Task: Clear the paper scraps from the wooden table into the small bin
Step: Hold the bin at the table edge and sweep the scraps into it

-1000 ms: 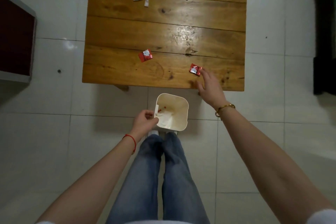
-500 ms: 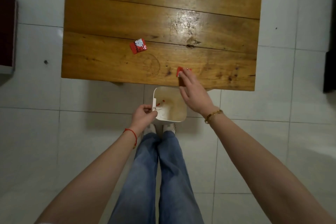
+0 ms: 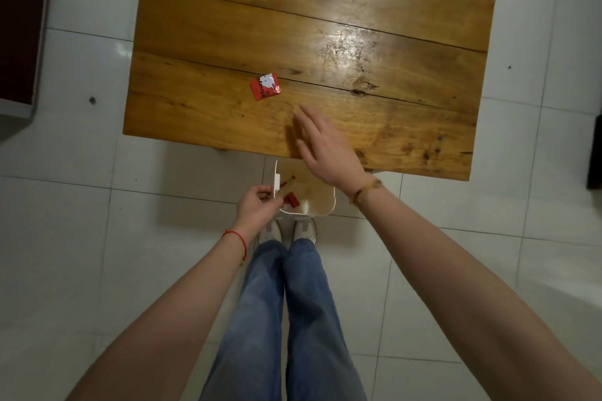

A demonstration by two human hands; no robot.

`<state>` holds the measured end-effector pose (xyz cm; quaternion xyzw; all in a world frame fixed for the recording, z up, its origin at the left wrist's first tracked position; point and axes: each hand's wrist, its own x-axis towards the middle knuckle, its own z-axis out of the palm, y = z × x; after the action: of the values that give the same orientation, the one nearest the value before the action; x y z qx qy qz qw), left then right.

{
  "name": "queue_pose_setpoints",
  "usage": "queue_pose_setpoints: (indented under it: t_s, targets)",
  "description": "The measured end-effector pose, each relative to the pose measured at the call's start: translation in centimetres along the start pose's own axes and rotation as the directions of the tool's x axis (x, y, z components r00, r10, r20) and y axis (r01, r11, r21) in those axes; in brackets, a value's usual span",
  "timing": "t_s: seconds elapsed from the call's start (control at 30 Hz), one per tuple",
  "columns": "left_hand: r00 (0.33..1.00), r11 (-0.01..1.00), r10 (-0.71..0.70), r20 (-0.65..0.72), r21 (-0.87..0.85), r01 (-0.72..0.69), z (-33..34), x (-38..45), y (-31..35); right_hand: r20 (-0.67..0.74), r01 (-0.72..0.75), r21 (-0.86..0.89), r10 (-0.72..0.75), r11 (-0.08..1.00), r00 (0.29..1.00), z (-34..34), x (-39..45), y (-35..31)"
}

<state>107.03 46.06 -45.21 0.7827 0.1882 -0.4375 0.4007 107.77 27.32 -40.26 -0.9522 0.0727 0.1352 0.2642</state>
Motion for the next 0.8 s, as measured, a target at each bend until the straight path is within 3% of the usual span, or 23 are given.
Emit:
queue_pose_setpoints:
  t_s: [0.23, 0.33, 0.5, 0.67, 0.8]
  targets:
    - [0.999, 1.0, -0.01, -0.03, -0.006, 0.009, -1.8, 0.8, -0.3, 0.12, 0.129, -0.087, -0.118, 0.988, 0.986, -0.9, 8.5, -1.9]
    - [0.999, 1.0, -0.012, -0.045, -0.019, 0.011, -2.5, 1.1, -0.3, 0.197, 0.115, -0.106, -0.092, 0.988, 0.976, -0.3, 8.9, -1.8]
    - [0.999, 0.999, -0.012, -0.052, -0.038, 0.01, -3.0, 0.8, -0.3, 0.146, 0.145, -0.133, -0.126, 0.98, 0.981, 1.0, 3.7, -1.1]
    - [0.999, 0.998, -0.014, -0.049, -0.065, 0.011, -2.7, 0.1, -0.5, 0.264, 0.234, -0.079, -0.206, 0.969, 0.942, 2.9, -3.8, -1.4]
    - [0.998, 0.999, -0.017, -0.053, -0.052, 0.014, -2.8, -0.9, -0.9, 0.227, 0.161, 0.003, -0.157, 0.987, 0.961, 4.1, -7.0, -2.0]
